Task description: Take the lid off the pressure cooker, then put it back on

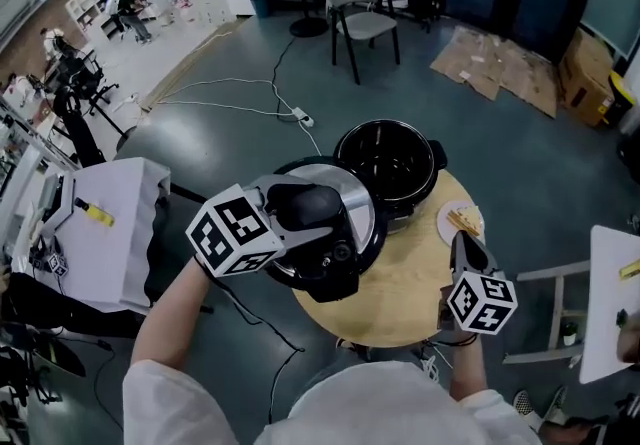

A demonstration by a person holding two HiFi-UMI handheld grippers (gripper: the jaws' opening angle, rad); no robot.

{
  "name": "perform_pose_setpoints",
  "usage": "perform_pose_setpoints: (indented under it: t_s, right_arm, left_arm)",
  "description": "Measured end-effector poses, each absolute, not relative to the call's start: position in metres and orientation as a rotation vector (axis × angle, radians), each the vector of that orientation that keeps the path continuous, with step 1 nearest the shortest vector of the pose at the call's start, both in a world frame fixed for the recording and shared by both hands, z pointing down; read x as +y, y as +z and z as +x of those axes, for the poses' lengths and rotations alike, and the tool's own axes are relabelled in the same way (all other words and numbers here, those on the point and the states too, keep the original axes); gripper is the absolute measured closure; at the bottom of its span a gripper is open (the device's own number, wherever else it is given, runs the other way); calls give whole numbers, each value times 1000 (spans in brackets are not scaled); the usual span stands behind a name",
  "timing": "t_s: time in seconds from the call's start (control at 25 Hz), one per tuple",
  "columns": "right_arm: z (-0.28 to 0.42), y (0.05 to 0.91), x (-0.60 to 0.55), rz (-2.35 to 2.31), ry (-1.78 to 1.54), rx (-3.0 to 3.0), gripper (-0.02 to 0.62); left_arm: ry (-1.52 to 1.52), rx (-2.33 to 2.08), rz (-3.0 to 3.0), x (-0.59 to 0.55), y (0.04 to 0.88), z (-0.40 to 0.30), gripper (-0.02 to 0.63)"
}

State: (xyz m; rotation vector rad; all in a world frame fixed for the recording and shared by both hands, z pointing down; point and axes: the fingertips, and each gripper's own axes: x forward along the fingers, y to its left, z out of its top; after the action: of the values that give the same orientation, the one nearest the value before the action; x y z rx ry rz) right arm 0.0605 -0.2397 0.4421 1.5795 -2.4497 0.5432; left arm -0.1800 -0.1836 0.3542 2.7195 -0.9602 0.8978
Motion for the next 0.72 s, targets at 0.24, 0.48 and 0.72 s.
perform_pose_setpoints:
  t_s: [0.24,0.48,0.72]
  right_arm:
    - [36,440,-237,1506,504,-2460,595]
    - [20,436,-236,1464,428,-2449,595]
    - [22,437,-240,1466,398,-2421,595]
  left_arm:
    - [920,-1019,2651,-157,378,-200,330]
    - [845,-1067,2597,-135,403,-212,331]
    - [774,-1161,2477,-124,439,-215,331]
